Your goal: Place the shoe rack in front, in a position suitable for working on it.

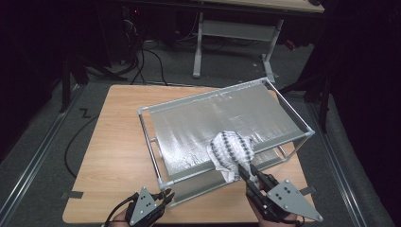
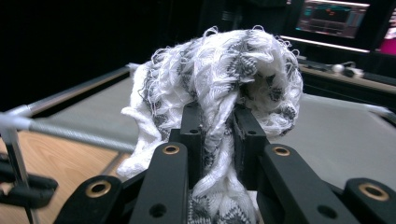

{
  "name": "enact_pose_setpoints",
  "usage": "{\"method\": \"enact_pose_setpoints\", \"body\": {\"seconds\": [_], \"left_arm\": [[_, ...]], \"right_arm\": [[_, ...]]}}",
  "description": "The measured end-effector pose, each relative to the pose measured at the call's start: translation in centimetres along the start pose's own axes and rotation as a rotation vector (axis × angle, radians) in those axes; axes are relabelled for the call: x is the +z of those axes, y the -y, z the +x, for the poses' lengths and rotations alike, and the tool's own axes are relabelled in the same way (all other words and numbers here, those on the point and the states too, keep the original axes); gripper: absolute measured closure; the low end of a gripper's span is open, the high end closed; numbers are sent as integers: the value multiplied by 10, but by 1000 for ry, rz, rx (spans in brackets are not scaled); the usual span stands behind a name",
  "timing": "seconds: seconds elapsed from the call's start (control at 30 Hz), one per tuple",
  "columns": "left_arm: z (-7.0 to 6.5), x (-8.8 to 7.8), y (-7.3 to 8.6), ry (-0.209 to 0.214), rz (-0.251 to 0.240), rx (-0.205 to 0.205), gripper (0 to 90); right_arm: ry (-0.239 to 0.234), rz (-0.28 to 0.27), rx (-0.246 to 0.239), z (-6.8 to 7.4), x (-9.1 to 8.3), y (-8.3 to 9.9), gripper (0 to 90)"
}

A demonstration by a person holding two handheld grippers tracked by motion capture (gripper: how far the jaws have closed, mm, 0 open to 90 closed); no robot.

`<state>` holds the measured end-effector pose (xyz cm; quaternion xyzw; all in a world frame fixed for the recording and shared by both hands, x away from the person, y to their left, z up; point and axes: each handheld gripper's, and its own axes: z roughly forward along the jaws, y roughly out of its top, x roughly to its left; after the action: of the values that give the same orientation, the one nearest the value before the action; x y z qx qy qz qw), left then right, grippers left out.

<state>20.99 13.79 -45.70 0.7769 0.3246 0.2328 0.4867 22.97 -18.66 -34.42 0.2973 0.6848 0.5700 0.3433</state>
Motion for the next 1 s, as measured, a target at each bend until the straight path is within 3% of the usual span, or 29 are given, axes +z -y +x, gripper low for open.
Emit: {"method": "enact_pose_setpoints", "body": {"seconds": [0.27,0.4,0.5,0.57,0.73,0.9,1.0], "left_arm": [[-8,-7,4,-16,-1,10,793],[-8,-10,5,-24,-2,6,792],[-7,-11,6,-24,-5,-4,793],[-7,-12,6,-30,-4,-1,793],[-6,-12,7,-30,-4,0,792],[-6,-12,7,-28,-4,0,793],[-6,-12,7,-28,-6,-1,793]], "right_arm": [[-94,11,-5,33,45,-5,768],[-141,10,7,51,59,-7,761],[-164,9,5,59,63,-7,761],[-178,17,-22,69,65,-5,759],[-202,51,-15,78,71,4,747],[-205,71,-21,82,75,7,655],[-199,67,-13,81,73,6,553]]}}
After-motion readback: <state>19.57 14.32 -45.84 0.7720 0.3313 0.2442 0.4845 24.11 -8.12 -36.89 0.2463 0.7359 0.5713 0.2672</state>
